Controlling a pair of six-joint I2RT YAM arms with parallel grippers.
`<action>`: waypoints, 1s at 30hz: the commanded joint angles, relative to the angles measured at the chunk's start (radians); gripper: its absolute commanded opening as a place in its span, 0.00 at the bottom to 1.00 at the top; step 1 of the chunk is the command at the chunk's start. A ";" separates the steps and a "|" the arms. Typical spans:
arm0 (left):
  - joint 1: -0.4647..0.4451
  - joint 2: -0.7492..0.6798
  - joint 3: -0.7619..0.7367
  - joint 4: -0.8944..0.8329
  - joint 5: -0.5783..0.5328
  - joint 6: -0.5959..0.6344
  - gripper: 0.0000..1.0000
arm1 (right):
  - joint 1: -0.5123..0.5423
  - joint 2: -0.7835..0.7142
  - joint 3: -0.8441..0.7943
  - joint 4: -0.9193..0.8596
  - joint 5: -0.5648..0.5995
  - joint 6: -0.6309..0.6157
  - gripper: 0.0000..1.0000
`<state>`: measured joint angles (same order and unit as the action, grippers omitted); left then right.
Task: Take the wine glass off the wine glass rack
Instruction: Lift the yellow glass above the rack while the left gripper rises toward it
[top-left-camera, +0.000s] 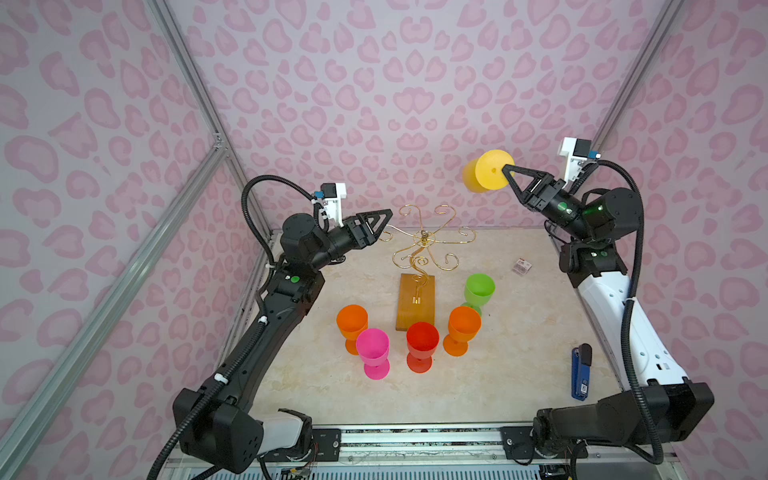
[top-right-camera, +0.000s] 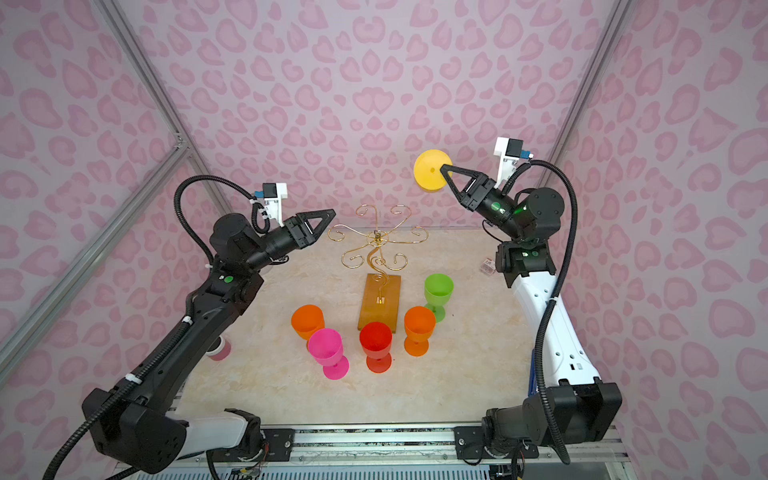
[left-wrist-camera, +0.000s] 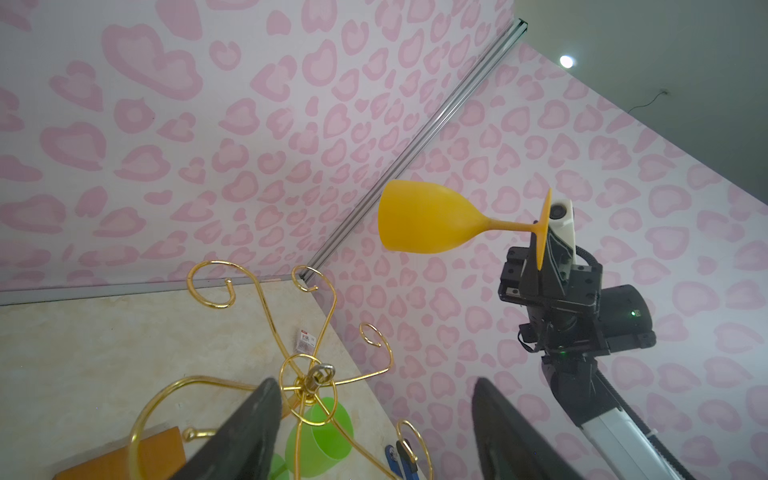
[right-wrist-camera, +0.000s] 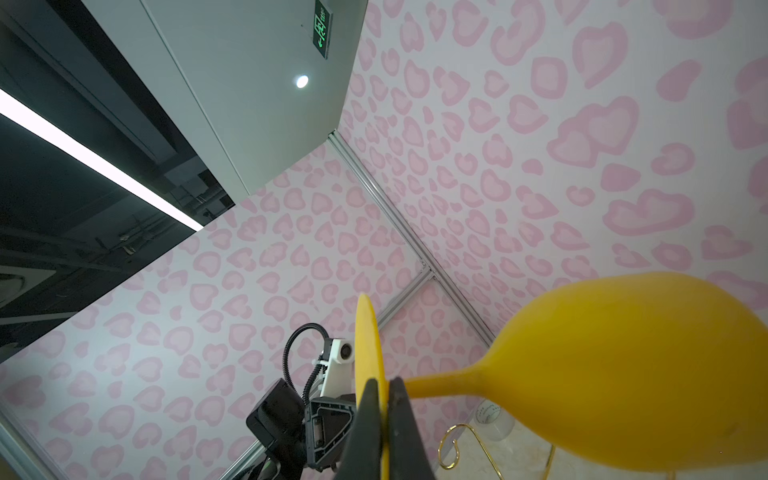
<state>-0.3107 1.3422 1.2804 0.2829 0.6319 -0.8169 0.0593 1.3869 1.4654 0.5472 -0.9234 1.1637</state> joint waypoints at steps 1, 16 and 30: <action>0.000 0.042 0.022 0.183 0.089 -0.044 0.75 | 0.009 0.001 -0.048 0.289 0.004 0.202 0.00; 0.001 0.252 0.059 0.720 0.261 -0.325 0.73 | 0.195 0.050 -0.095 0.589 0.038 0.467 0.00; -0.049 0.276 0.059 0.824 0.327 -0.366 0.73 | 0.260 0.203 -0.064 0.846 0.073 0.712 0.00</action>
<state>-0.3550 1.6161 1.3277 1.0256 0.9310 -1.1763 0.3111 1.5669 1.3918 1.2938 -0.8494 1.7893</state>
